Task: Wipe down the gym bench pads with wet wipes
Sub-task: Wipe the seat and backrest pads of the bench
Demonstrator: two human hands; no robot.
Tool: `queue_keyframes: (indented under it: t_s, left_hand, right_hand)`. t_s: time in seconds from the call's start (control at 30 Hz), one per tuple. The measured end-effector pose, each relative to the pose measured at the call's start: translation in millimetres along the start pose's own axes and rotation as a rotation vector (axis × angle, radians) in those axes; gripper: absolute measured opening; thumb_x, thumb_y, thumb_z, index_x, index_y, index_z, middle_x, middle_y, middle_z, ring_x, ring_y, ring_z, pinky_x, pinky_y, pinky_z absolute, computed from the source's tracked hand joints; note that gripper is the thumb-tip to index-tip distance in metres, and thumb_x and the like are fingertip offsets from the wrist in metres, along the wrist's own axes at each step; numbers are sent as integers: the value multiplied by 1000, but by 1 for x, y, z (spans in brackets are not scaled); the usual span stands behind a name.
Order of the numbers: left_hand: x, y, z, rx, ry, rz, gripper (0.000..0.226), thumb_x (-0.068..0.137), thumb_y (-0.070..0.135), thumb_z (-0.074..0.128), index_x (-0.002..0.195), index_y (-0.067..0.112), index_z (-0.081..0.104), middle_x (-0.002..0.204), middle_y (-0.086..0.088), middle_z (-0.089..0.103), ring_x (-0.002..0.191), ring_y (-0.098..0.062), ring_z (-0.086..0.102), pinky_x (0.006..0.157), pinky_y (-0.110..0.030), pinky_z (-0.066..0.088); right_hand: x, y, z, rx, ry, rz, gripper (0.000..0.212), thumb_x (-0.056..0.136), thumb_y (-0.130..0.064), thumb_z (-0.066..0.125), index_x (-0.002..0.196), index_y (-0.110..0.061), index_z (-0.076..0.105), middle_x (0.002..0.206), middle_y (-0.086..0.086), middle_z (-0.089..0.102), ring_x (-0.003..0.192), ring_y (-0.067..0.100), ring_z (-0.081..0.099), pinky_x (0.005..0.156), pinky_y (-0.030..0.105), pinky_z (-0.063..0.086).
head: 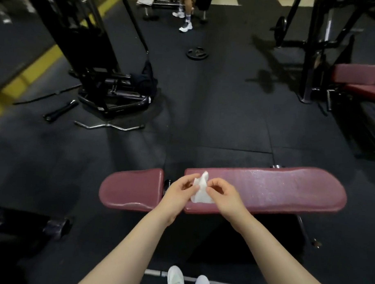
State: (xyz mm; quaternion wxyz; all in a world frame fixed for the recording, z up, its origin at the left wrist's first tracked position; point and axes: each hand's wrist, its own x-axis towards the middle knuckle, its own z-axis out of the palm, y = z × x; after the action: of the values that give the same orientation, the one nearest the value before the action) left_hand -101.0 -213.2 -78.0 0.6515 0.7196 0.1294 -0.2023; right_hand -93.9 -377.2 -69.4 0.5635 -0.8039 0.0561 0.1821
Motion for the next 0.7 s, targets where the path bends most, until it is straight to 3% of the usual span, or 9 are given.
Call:
queue_keyframes:
  t_s: [0.13,0.23,0.33,0.4,0.47,0.57,0.63,0.7]
  left_hand:
    - [-16,-4,-7,-62,125,7,17,99,26,58,107,26,74,105,8,74,102,-16,69,97,-41,54]
    - [-26,-8,-19,-137,208,-4,16,98,24,59,93,18,73,99,3,74,93,-19,70,83,-33,57]
    - [-37,-15,-39,-173,282,14,18,99,20,55,88,15,67,85,5,70,71,-9,62,63,-19,49]
    - [-43,-17,-56,-203,330,32,18,100,18,53,87,15,65,83,6,67,68,-7,58,59,-16,46]
    - [-47,-21,-76,-231,349,38,18,100,19,51,86,16,62,93,2,67,80,-12,62,67,-23,50]
    - [-52,-30,-111,-253,325,48,21,95,32,49,87,14,58,102,-9,66,88,-25,59,75,-44,50]
    - [-55,-38,-139,-236,292,37,25,92,41,47,84,20,58,111,-16,65,94,-31,59,87,-57,51]
    - [-59,-43,-169,-222,265,21,25,95,40,45,81,25,58,110,-17,65,98,-38,61,94,-60,48]
  right_hand:
    - [-6,0,10,-10,-80,8,10,96,-17,55,92,-17,64,88,2,65,79,17,60,72,28,53]
    - [-8,-3,22,8,-128,21,9,93,-15,55,92,-9,62,92,12,63,78,19,56,75,37,53]
    - [-4,-7,39,47,-131,83,10,89,-9,53,91,-6,61,99,16,65,82,23,59,86,49,54]
    - [-1,-9,53,79,-154,147,9,89,-8,51,90,-6,61,102,17,67,92,31,65,92,51,52]
    - [0,-11,71,85,-182,176,8,90,-9,55,96,-7,59,101,14,69,99,30,67,93,48,55]
    - [-4,-20,110,213,-207,222,18,95,-15,58,112,-15,54,107,8,69,99,20,69,92,35,56]
    - [-3,-27,139,359,-252,263,18,100,-25,53,117,-20,55,111,6,71,100,20,70,94,37,55]
    - [0,-36,168,475,-289,289,22,103,-32,47,117,-22,59,114,4,72,104,19,70,96,38,52]
